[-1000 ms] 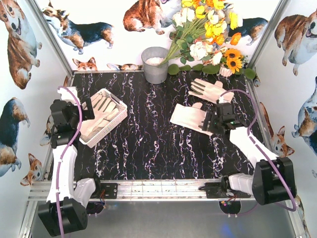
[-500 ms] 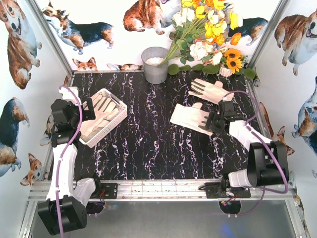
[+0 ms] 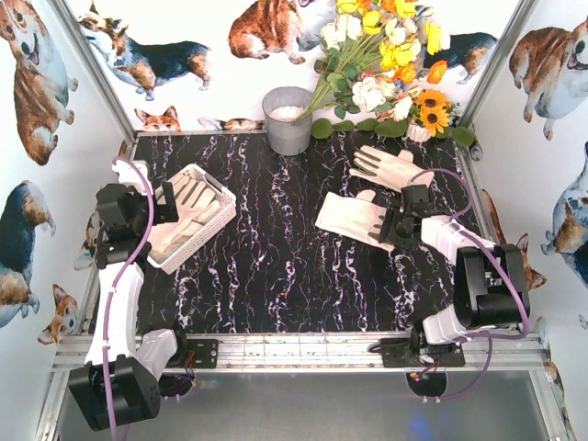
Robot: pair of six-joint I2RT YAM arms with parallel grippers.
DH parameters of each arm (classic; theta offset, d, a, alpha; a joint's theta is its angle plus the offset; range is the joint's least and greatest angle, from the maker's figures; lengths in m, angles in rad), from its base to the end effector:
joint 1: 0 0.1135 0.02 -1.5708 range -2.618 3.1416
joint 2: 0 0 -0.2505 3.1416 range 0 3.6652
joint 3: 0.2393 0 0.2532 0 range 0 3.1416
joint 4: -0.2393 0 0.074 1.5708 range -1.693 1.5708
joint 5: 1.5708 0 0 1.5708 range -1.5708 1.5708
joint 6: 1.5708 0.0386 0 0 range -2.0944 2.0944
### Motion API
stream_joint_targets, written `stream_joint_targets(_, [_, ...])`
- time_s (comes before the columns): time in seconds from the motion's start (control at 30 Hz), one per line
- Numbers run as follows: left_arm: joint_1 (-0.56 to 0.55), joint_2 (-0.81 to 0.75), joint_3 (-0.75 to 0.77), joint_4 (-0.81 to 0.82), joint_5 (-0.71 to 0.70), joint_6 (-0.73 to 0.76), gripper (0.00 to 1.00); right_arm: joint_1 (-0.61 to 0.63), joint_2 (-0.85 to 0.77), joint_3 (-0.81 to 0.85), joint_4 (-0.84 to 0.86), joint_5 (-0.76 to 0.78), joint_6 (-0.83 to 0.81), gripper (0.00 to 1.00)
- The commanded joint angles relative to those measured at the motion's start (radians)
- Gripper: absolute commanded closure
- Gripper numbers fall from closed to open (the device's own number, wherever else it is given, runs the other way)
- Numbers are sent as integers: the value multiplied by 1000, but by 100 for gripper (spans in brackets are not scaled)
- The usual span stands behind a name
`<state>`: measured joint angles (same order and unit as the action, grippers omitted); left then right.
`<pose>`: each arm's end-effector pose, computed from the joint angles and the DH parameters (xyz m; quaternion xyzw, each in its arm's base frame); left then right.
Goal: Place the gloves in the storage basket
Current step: Pick up the glove from the center of the board.
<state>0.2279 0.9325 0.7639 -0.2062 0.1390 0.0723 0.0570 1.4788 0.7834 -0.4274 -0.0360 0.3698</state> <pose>0.2231 0.0462 0.2915 -0.0251 0.8250 0.0272 0.5639 0.2725 0.0169 0.1500 0.1479 0.9636 0.0642 0.2133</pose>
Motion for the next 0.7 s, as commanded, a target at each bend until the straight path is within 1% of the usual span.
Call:
stream_joint_targets(0.0, [-6,5,4,16,16,12,0,0,21,20,-4,-10,1,47])
stream_joint_targets(0.07, [-6,3,3,16,17,10,0,0,27,17,-8,-23,3,52])
stream_joint_targets(0.2, [-7,2,3,16,21,8,0,0,-9,-14,5,-27,21,69])
stream_joint_targets(0.27, [-10,0,3,17,31,7,0,0,-34,-20,1,-39,25,78])
stream_joint_targets(0.33, [-49,-3,10,7,80,18,0,1,-62,-22,-4,-60,22,90])
stream_joint_targets(0.4, [-147,-19,4,12,145,77,0,8,-101,-19,-26,-76,18,97])
stream_joint_targets(0.43, [-210,-35,-18,17,150,108,0,14,-135,-12,-43,-86,18,100])
stream_joint_targets(0.47, [-275,-51,-47,21,132,132,0,21,-163,-4,-61,-98,17,100])
stream_joint_targets(0.5, [-363,-65,-61,20,99,149,0,32,-192,5,-80,-109,16,100])
stream_joint_targets(0.57, [-488,-83,-68,3,33,169,0,55,-252,27,-120,-134,12,100])
stream_joint_targets(0.67, [-686,-72,-46,-10,-68,145,0,85,-328,62,-169,-187,18,100])
